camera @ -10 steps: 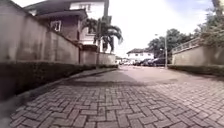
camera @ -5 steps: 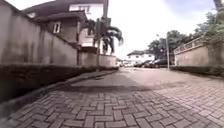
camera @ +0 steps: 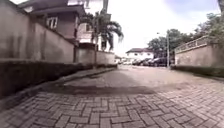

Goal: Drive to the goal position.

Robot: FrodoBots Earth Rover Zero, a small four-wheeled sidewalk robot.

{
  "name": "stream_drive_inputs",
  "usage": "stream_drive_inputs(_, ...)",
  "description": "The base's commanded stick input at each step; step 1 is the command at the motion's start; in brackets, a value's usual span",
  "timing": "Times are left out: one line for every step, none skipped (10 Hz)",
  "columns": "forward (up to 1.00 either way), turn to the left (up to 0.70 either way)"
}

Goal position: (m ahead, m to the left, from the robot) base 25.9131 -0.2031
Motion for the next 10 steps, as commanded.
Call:
stream_drive_inputs(0.69,-0.14)
stream_drive_inputs(0.69,-0.33)
stream_drive_inputs(0.69,-0.09)
stream_drive_inputs(0.69,0.03)
stream_drive_inputs(0.69,0.03)
stream_drive_inputs(0.69,0.03)
stream_drive_inputs(0.69,0.03)
stream_drive_inputs(0.69,0.03)
stream_drive_inputs(0.69,0.03)
stream_drive_inputs(0.69,0.03)
